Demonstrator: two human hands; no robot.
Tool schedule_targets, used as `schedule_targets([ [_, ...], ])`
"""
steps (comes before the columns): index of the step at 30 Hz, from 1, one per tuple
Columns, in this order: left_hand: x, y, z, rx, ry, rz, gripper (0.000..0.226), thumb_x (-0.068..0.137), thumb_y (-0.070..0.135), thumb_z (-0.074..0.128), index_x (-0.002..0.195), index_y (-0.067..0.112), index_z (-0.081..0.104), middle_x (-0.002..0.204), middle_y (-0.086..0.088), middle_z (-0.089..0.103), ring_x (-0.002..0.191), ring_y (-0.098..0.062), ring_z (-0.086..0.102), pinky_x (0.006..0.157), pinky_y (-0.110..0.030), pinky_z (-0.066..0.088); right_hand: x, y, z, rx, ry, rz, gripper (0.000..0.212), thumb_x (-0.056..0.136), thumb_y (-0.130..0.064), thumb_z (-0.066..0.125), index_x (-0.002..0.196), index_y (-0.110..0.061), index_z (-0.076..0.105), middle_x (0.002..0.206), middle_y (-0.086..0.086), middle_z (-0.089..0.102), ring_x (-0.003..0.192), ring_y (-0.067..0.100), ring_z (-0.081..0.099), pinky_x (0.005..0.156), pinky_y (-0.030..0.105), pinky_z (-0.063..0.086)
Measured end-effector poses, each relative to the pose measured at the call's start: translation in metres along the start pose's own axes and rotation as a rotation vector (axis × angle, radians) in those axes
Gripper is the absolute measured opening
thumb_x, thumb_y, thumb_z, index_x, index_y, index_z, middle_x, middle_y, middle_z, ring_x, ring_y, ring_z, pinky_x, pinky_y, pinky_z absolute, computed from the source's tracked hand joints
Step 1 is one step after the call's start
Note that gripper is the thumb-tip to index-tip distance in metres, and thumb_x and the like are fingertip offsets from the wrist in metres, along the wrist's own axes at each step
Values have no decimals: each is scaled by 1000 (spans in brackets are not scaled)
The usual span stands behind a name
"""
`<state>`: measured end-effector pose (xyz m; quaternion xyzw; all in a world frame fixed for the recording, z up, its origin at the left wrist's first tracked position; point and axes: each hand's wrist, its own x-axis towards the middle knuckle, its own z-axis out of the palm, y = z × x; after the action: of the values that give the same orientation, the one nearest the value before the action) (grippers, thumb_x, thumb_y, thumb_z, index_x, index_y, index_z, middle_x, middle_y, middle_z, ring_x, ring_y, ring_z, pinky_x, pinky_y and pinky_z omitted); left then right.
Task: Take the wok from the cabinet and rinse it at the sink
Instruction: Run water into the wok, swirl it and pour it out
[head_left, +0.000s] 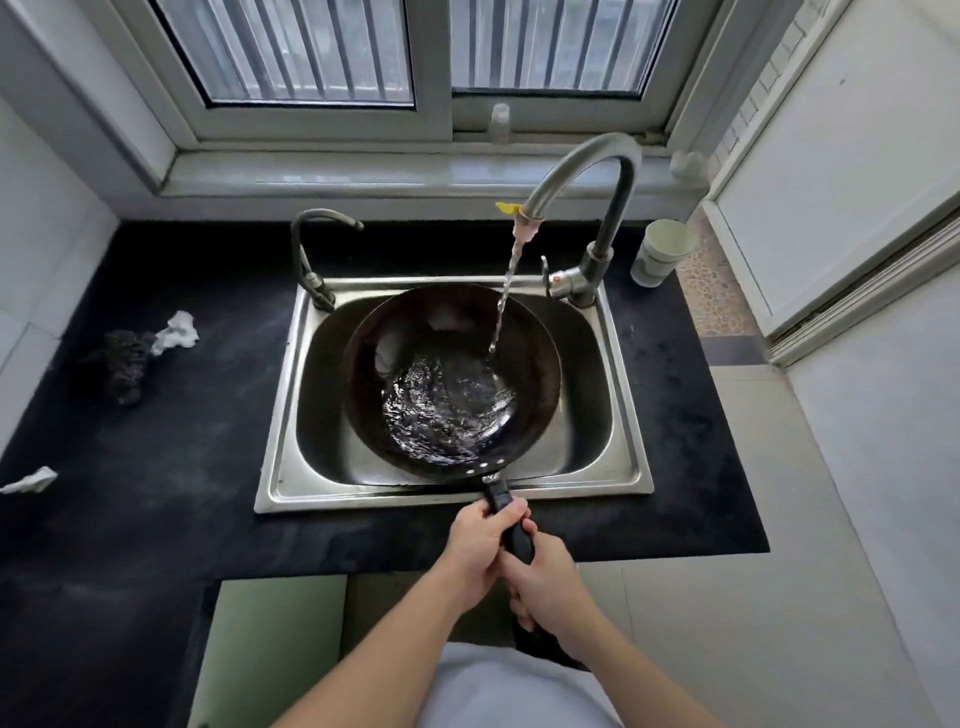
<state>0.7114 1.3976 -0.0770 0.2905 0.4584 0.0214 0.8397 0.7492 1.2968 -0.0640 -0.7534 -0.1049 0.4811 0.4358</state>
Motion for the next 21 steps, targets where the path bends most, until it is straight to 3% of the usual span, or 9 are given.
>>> schedule_targets([
  [9, 2, 13, 0, 49, 66, 38, 11, 92, 11, 66, 95, 1, 67, 78, -9, 67, 75, -21, 65, 84, -42, 55, 11, -15, 1, 49, -26, 62, 12, 95, -20, 60, 95, -8, 60, 54, 3, 55, 39, 16, 48, 38, 26, 42],
  [15, -4, 4, -11, 27, 49, 35, 8, 93, 6, 63, 95, -2, 63, 79, -11, 63, 71, -19, 64, 74, -35, 57, 2, -7, 8, 44, -52, 68, 13, 95, -16, 60, 87, -5, 59, 52, 3, 53, 38, 15, 47, 36, 25, 41],
  [21, 0, -8, -1, 30, -14, -23, 7, 93, 4, 61, 91, -3, 60, 74, -10, 60, 68, -19, 61, 67, -31, 57, -6, 0, -1, -7, 11, 89, 13, 95, -20, 60, 94, -7, 61, 53, 3, 56, 39, 17, 49, 39, 28, 44],
])
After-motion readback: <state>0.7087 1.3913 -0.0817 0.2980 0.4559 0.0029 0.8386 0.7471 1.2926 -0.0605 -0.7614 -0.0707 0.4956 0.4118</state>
